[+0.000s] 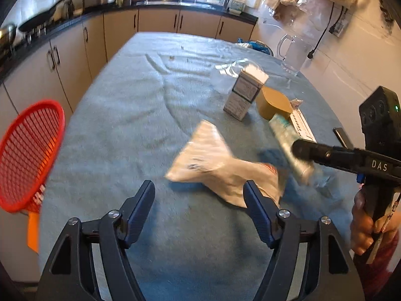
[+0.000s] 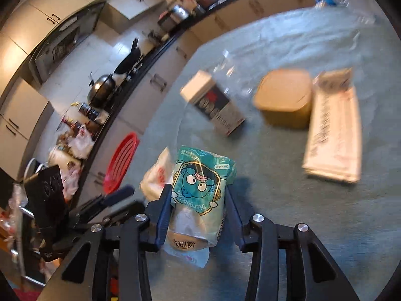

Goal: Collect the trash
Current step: 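Grasp the cartoon-printed wipes pack with the right tool while the left tool approaches the paper packet, then grasp the white paper packet with the left tool while the right tool holds the wipes pack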

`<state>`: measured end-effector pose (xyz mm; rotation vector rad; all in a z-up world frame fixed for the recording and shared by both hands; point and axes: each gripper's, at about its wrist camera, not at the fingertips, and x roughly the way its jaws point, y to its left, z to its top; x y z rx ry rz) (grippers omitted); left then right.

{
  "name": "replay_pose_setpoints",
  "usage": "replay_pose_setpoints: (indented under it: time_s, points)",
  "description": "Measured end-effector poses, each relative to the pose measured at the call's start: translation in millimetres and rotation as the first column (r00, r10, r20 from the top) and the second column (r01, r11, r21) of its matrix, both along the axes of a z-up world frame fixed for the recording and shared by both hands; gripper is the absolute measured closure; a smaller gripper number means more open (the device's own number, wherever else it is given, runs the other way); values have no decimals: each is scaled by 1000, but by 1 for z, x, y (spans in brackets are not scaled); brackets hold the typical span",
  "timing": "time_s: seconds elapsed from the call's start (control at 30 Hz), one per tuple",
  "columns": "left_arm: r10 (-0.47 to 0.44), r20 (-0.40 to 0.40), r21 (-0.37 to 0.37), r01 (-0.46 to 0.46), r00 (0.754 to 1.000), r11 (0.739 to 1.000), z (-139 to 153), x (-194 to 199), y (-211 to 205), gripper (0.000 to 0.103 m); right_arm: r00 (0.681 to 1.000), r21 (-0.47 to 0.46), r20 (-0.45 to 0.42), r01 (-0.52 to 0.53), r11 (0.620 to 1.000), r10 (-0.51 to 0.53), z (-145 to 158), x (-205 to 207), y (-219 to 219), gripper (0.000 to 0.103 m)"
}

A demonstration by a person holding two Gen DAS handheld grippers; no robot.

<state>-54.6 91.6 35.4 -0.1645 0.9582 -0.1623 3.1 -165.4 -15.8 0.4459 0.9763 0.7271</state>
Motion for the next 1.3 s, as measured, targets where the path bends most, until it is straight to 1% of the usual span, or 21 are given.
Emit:
replay_pose_setpoints:
  time_s: [0.07, 0.17, 0.23, 0.33, 0.37, 0.47, 0.53, 0.6, 0.67, 0.7, 0.8, 0.93, 1.0, 1.13, 1.3]
  points:
    - [9, -35, -37, -11, 999, 999, -4, 2, -4, 31, 1000, 5, 16, 21, 1000, -21, 3, -3, -6, 58]
    - [67, -72, -54, -71, 995, 996, -9, 7, -14, 31, 997, 1, 45, 62, 998, -62, 10, -9, -15, 58]
    - [155, -84, -73, -161, 984, 984, -10, 9, -14, 31, 996, 7, 60, 71, 997, -71, 15, -11, -19, 58]
    - [216, -114, -114, -229, 970, 967, -12, 17, -19, 31, 992, 23, 75, 95, 995, -97, 20, -16, -29, 58]
    - [242, -112, -122, -255, 964, 959, -12, 21, -22, 30, 991, 34, 78, 106, 994, -109, 21, -17, -33, 58]
    - [258, -119, -98, -270, 959, 958, -10, 35, -34, 28, 988, 49, 85, 126, 991, -130, 22, -20, -47, 58]
    - [247, -82, -31, -250, 966, 968, -4, 46, -47, 27, 986, 56, 85, 138, 989, -143, 21, -23, -53, 58]
    - [206, -86, 16, -206, 975, 978, -3, 59, -54, 27, 984, 61, 93, 146, 987, -151, 22, -26, -58, 58]
    - [171, -85, 36, -168, 982, 985, -6, 69, -59, 27, 982, 63, 96, 155, 986, -161, 23, -29, -63, 58]
    - [158, -88, 32, -156, 984, 987, -7, 73, -59, 27, 981, 67, 96, 160, 985, -166, 22, -30, -67, 58]
    - [120, -94, 4, -120, 988, 993, -13, 78, -59, 37, 981, 76, 89, 168, 983, -174, 19, -32, -74, 58]
    - [100, -46, 6, -100, 994, 995, -9, 69, -60, 48, 981, 75, 81, 168, 983, -174, 15, -32, -74, 58]
    - [77, -17, 4, -77, 997, 997, -5, 63, -62, 50, 982, 75, 82, 162, 984, -168, 14, -33, -71, 58]
    - [40, 67, 39, -43, 997, 998, 7, 43, -64, 51, 982, 64, 103, 155, 986, -161, 18, -37, -66, 58]
    - [33, 168, 73, -45, 985, 996, 29, 18, -54, 51, 979, 47, 135, 151, 987, -156, 26, -42, -55, 58]
